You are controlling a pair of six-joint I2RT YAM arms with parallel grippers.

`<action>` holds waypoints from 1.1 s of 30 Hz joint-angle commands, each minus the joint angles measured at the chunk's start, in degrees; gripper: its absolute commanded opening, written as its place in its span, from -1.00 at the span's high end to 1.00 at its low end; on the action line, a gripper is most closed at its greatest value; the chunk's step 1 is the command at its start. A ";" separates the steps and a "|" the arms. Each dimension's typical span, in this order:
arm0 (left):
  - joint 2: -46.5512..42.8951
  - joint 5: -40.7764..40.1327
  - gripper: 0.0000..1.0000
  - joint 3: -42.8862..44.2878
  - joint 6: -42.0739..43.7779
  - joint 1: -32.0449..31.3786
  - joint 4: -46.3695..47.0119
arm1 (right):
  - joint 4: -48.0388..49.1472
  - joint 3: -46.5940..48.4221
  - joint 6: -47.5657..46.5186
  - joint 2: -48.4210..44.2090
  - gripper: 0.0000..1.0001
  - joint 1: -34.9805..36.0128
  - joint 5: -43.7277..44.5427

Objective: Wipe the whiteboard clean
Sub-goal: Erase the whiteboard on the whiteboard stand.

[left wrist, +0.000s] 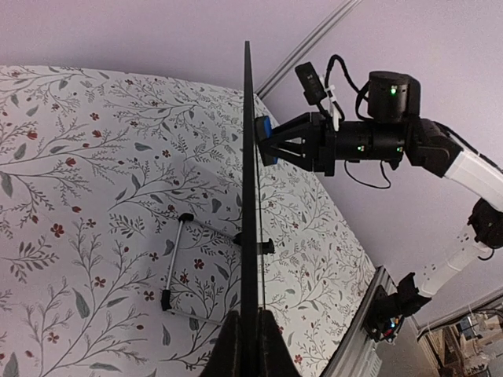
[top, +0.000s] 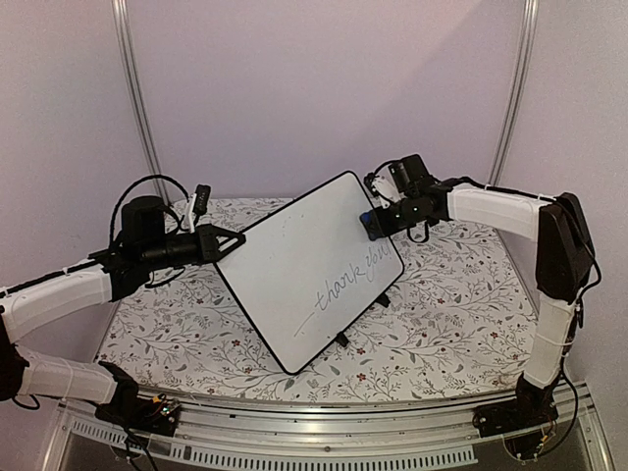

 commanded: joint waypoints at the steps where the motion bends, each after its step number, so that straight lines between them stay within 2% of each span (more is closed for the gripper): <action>1: -0.75 4.52 1.00 1.16 3.54 -0.92 6.63 | -0.42 3.67 -1.39 3.21 1.00 2.05 -1.43; 8: -1.08 4.43 1.00 1.21 3.61 -0.94 6.52 | 0.18 -2.77 -0.83 2.35 1.00 4.16 -0.59; 16: -0.95 4.76 1.00 1.12 3.35 -0.94 6.77 | 3.11 -14.49 2.33 -4.17 1.00 5.72 0.20; 22: -0.84 4.82 1.00 1.12 3.26 -0.92 6.84 | 3.04 -12.30 1.25 -4.82 1.00 8.52 0.58; 28: -1.36 3.64 1.00 1.12 3.77 -0.96 6.19 | 2.13 -7.44 -3.04 -1.97 1.00 15.51 2.87; 33: -1.23 3.56 1.00 1.21 3.76 -0.97 6.00 | 2.35 -7.98 -4.19 -2.07 1.00 20.47 7.66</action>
